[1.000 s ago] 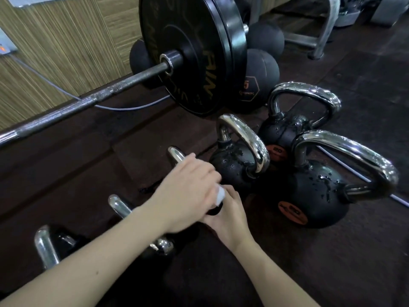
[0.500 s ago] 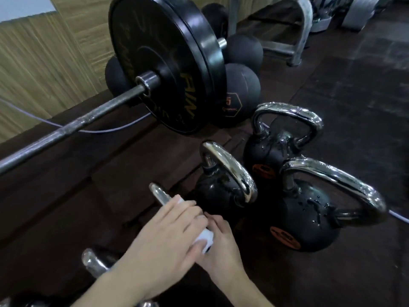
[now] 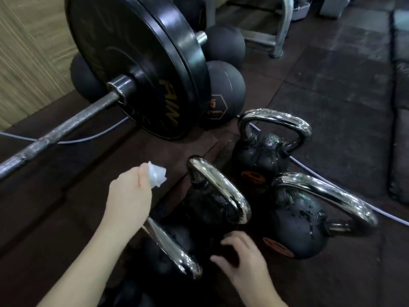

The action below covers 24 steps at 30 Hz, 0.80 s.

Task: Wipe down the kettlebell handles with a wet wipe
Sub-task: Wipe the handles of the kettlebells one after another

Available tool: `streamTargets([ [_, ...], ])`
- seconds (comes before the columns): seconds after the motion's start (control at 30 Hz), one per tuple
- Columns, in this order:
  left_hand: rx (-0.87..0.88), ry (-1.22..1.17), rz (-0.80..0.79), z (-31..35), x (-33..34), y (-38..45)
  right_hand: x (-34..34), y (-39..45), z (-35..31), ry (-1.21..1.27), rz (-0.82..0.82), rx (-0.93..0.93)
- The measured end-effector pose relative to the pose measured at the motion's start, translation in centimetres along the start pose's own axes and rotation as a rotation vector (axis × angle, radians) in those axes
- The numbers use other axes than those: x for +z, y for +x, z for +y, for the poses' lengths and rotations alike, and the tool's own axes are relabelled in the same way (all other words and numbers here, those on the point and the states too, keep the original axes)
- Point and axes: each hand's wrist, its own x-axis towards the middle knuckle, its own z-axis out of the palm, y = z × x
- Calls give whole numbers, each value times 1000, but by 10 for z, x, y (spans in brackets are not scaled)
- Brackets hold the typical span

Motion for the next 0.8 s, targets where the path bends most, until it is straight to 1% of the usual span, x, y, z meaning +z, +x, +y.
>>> streamTargets([
  [0.1, 15, -23, 83, 24, 13, 18, -22, 9, 6, -14, 14, 185],
  [0.13, 46, -22, 76, 29, 21, 25, -27, 14, 4, -14, -2, 233],
  [0.2, 175, -7, -19, 39, 40, 30, -33, 28, -3, 5, -72, 318],
  [0.27, 293, -110, -174, 45, 58, 26, -36, 46, -9, 13, -151, 346],
  [0.33, 369, -185, -240, 44, 69, 17, -35, 62, -13, 16, -198, 388],
  [0.37, 455, -156, -242, 42, 71, 12, -33, 68, -15, 58, -213, 438],
  [0.43, 733, -15, -217, 40, 72, 0, -33, 77, -16, 98, -224, 479],
  [0.5, 1032, 136, -222, 43, 73, -16, -37, 79, -17, 52, -220, 440],
  [0.53, 1147, 173, -244, 45, 74, -24, -39, 78, -20, 17, -236, 413],
  [0.6, 1286, 187, -282, 49, 75, -32, -43, 80, -26, -48, -273, 382],
  [0.63, 1317, 185, -273, 50, 75, -31, -44, 82, -28, -43, -289, 388],
  [0.67, 1309, 191, -250, 51, 74, -27, -45, 83, -25, -13, -288, 409],
  [0.73, 1173, 252, -233, 53, 73, -10, -48, 88, -20, 30, -258, 475],
  [0.8, 996, 322, -222, 56, 71, 7, -47, 92, -19, 37, -301, 525],
])
